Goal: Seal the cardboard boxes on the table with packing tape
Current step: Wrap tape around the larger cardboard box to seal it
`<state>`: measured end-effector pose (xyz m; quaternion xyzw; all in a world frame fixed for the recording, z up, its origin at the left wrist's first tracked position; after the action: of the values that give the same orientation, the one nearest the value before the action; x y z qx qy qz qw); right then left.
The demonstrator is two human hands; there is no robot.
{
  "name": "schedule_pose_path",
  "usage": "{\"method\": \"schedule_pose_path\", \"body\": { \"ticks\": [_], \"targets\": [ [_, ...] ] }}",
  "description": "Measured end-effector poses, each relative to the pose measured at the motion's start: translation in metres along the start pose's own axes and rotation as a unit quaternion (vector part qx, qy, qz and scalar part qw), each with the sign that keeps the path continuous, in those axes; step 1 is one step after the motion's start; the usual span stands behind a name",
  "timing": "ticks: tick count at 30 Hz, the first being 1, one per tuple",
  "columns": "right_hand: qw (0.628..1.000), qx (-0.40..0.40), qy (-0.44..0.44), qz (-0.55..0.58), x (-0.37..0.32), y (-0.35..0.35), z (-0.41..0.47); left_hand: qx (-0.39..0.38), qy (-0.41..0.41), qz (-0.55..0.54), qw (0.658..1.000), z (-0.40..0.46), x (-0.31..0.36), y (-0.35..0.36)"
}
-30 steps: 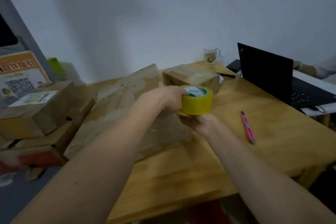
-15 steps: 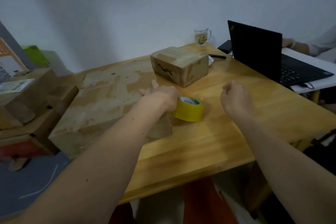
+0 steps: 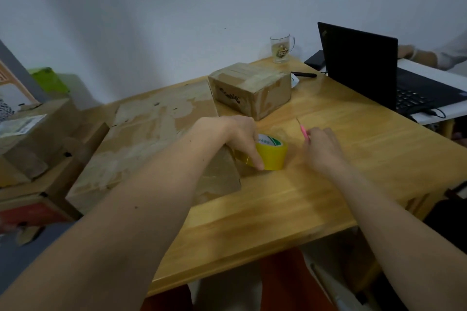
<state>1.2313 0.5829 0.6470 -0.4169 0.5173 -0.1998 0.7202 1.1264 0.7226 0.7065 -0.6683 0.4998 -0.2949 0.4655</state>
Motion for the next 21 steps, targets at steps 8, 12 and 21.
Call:
{"method": "schedule_pose_path", "body": {
  "ticks": [8, 12, 21],
  "targets": [
    [0.863, 0.134, -0.214, 0.439, -0.036, -0.024, -0.081, 0.057, 0.004, -0.033, 0.998, 0.013, -0.007, -0.008],
    [0.843, 0.08, -0.338, 0.411, -0.056, -0.018, -0.108, 0.036, 0.035, -0.058, 0.997, 0.014, 0.0, -0.013],
    [0.927, 0.014, -0.319, 0.199, -0.064, 0.015, -0.101, 0.139, 0.089, -0.228, 0.96, 0.016, -0.013, -0.024]
  ]
}}
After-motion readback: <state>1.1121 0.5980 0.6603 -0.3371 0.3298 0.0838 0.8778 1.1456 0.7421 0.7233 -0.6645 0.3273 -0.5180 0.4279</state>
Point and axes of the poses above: each hand's wrist, its own z-axis towards the middle knuckle, its own y-axis out of the palm, x = y × z, the point moved 8 cm from there along z, towards the middle knuckle, and after that the axes turned 1 degree about x, right-handed, at the moved point
